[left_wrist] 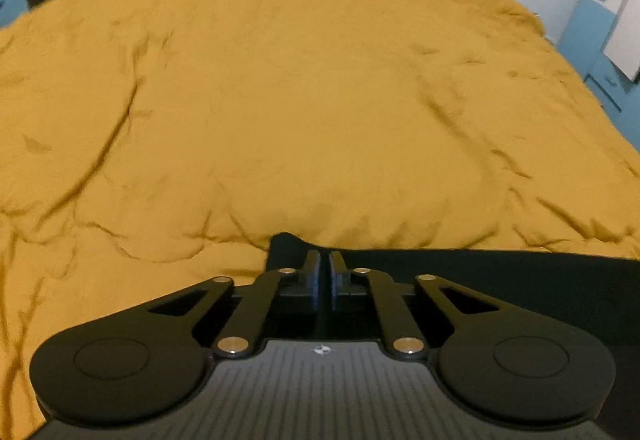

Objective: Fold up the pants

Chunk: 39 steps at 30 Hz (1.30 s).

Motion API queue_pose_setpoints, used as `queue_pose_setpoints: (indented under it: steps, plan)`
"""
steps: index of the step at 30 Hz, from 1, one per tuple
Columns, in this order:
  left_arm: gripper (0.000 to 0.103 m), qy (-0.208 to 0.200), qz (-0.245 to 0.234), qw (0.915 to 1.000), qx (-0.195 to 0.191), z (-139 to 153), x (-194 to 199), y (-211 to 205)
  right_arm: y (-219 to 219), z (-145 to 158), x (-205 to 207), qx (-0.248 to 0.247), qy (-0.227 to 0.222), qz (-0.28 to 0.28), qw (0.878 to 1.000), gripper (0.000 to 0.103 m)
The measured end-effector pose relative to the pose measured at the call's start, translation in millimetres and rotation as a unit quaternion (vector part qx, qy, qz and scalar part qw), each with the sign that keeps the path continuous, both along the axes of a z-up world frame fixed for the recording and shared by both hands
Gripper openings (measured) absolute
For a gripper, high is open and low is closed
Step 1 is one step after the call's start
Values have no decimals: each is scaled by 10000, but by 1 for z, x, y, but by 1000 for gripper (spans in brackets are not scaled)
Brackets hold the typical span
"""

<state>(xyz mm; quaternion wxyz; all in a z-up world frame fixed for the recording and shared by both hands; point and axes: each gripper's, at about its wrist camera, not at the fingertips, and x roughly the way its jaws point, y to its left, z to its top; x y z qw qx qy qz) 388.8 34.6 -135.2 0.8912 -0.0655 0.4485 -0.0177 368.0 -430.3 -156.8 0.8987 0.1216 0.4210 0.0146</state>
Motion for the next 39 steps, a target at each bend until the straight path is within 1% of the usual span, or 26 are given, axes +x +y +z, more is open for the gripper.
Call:
queue_pose_setpoints:
  steps: [1,2,4,5,8,9,13,14,17,19,21,23,26,29,32,36,37,39]
  plan:
    - [6,-10,75,10000,15,-1,2,3,1,-1,0,-206,13,-94,9997,0]
    - [6,-33,141,9999,37,1,3,5,0,-1,0,-300,27,-157,9994,11]
    - [6,-112,221,9996,105,8,-1,7,-3,4,-5,-335,-15,-268,9991,11]
    - [6,-196,187,9994,203,14,-6,5,-2,7,-8,-363,-72,-266,9990,11]
    - [7,-366,42,9962,786,28,-24,-5,12,24,-26,-543,-349,-147,9978,13]
    - [7,-403,1,9953,882,32,-32,-6,19,30,-32,-550,-457,-76,9974,14]
    - [7,-473,-131,9957,788,48,-63,-7,62,46,-56,-318,-800,433,9954,15]
    - [7,-521,-189,9954,787,53,-73,-9,77,47,-61,-302,-841,614,9941,19]
    - [7,-610,-323,9955,648,65,-98,-13,116,45,-72,-430,-918,982,9900,27]
    - [7,-670,-433,9955,507,69,-118,-15,137,38,-78,-546,-889,1141,9880,27]
    - [7,-627,-537,9957,421,67,-135,-17,153,31,-84,-753,-791,1179,9870,27]
    - [8,-537,-607,9955,495,59,-147,-18,160,23,-90,-773,-648,1172,9880,27]
    - [8,-300,-473,9959,709,42,-157,-14,167,11,-102,-826,-513,1157,9885,27]
    - [8,-240,-261,9978,555,30,-166,-2,171,-2,-112,-956,-479,1198,9870,27]
    - [8,-249,-154,9987,425,26,-175,6,176,-11,-124,-1119,-505,1262,9844,27]
    - [8,-236,-35,9987,453,34,-189,12,176,1,-133,-1094,-522,1215,9852,27]
    - [8,-215,17,9984,517,36,-192,13,177,6,-137,-1038,-535,1247,9853,27]
    - [8,-286,73,9982,516,41,-203,15,183,16,-147,-827,-607,1363,9853,27]
